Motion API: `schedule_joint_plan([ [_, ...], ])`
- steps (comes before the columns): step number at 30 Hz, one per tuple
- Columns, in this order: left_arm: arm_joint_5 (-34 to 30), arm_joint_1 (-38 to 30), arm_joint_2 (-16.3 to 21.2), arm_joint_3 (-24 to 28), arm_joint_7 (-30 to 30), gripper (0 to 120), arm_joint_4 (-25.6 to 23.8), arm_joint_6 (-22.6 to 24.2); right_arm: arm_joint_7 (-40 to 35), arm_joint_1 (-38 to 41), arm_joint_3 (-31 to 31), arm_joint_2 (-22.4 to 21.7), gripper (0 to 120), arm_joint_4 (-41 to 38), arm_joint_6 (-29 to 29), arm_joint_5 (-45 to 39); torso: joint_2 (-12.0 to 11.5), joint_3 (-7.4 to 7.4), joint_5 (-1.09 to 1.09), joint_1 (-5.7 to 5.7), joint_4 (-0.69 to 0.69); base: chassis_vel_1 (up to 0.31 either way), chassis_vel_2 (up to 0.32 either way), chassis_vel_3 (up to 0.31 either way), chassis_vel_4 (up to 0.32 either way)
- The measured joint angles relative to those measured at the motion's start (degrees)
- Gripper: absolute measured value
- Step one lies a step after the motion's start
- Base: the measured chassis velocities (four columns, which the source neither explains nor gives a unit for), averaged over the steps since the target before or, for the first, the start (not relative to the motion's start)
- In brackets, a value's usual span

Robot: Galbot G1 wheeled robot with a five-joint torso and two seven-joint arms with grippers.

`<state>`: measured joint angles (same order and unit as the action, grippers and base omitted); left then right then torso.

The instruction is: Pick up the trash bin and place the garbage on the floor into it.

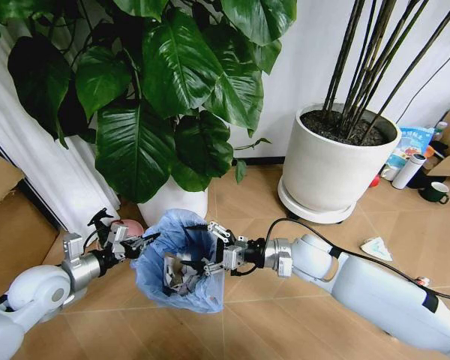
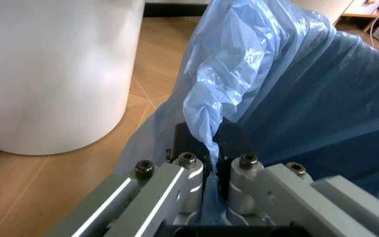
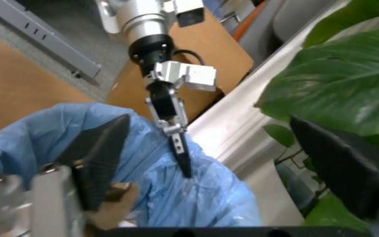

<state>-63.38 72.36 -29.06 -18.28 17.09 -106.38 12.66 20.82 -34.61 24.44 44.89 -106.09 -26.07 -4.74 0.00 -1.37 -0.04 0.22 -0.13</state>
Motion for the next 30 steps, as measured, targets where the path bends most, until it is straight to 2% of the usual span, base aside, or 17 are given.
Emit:
schedule_joint_plan([
  [3, 0.12, 0.77, -0.05, -0.40, -0.15, 0, -0.17, 0.01, -0.56, -1.10, -1.71, -0.33, 98, -0.32, 1.24, -1.54, 0.00, 0.00, 0.00, 0.00, 0.00, 0.000, 0.000, 0.000, 0.000],
  [7, 0.47, 2.10, -0.36, -1.46, -0.19, 0, -0.49, 0.02, -3.02, -3.94, -6.40, -0.93, 100, -0.46, 4.65, -6.45, 0.00, 0.00, 0.00, 0.00, 0.01, 0.000, 0.000, 0.000, 0.000],
  [10, 0.92, 3.05, -0.85, -2.64, -0.18, 0, -0.86, -0.02, -7.86, -8.20, -13.26, -0.90, 100, -0.41, 9.59, -14.82, 0.00, 0.00, 0.00, 0.00, 0.01, 0.000, 0.000, 0.000, 0.000],
  [11, 0.92, 3.05, -0.85, -2.64, -0.18, 0, -0.86, -0.02, -7.86, -8.20, -13.26, -0.90, 100, -0.41, 9.59, -14.82, 0.00, 0.00, 0.00, 0.00, 0.01, 0.000, 0.000, 0.000, 0.000],
  [14, 1.25, 3.65, -1.58, -3.97, -0.19, 0, -1.31, -0.13, -14.24, -14.83, -21.64, -0.43, 100, -0.39, 14.98, -22.45, 0.00, 0.00, 0.01, 0.00, -0.01, 0.000, 0.000, 0.000, 0.000],
  [16, 1.34, 3.68, -1.71, -4.13, -0.19, 0, -1.36, -0.15, -14.89, -15.44, -22.31, -0.37, 100, -0.38, 15.34, -22.87, 0.00, 0.00, 0.01, 0.00, 0.00, 0.000, 0.000, 0.000, 0.000],
  [18, 1.80, 4.27, -2.28, -5.43, -0.38, 0, -1.79, -0.31, -20.69, -20.24, -27.44, 0.30, 100, 0.01, 17.88, -25.12, 0.00, 0.00, 0.01, 0.00, -0.01, 0.000, 0.000, 0.000, 0.000],
  [20, 1.86, 4.69, -2.42, -5.98, -0.48, 0, -1.98, -0.34, -21.98, -21.58, -28.92, 0.52, 100, 0.15, 18.54, -25.62, 0.00, 0.00, 0.02, 0.00, -0.02, 0.000, 0.000, 0.000, 0.000],
  [23, 2.87, 7.65, -2.94, -9.36, -0.60, 0, -2.57, -0.58, -25.25, -27.68, -36.38, 2.42, 100, 0.60, 20.37, -27.02, 0.00, 0.00, 0.01, 0.00, 0.01, 0.000, 0.000, 0.000, 0.000],
  [24, 2.87, 7.65, -2.94, -9.36, -0.60, 0, -2.57, -0.58, -25.25, -27.68, -36.38, 2.42, 100, 0.60, 20.37, -27.02, 0.00, 0.00, 0.01, 0.00, 0.01, 0.000, 0.000, 0.000, 0.000],
  [27, 3.27, 10.13, -3.19, -12.05, -0.68, 0, -3.25, -0.68, -27.53, -34.67, -43.90, 4.99, 100, 0.16, 22.40, -27.41, 0.00, 0.00, 0.00, 0.00, 0.02, 0.000, 0.000, 0.000, 0.000],
  [28, 3.27, 10.13, -3.19, -12.05, -0.68, 0, -3.25, -0.68, -27.53, -34.67, -43.90, 4.99, 100, 0.16, 22.40, -27.41, 0.00, 0.00, 0.00, 0.00, 0.02, 0.000, 0.000, 0.000, 0.000],
  [30, 3.42, 11.02, -3.20, -13.21, -0.73, 0, -3.60, -0.70, -29.11, -39.82, -48.67, 7.22, 100, 0.10, 23.84, -26.92, 0.00, 0.01, 0.00, -0.01, 0.00, 0.000, 0.000, 0.000, 0.000],
])
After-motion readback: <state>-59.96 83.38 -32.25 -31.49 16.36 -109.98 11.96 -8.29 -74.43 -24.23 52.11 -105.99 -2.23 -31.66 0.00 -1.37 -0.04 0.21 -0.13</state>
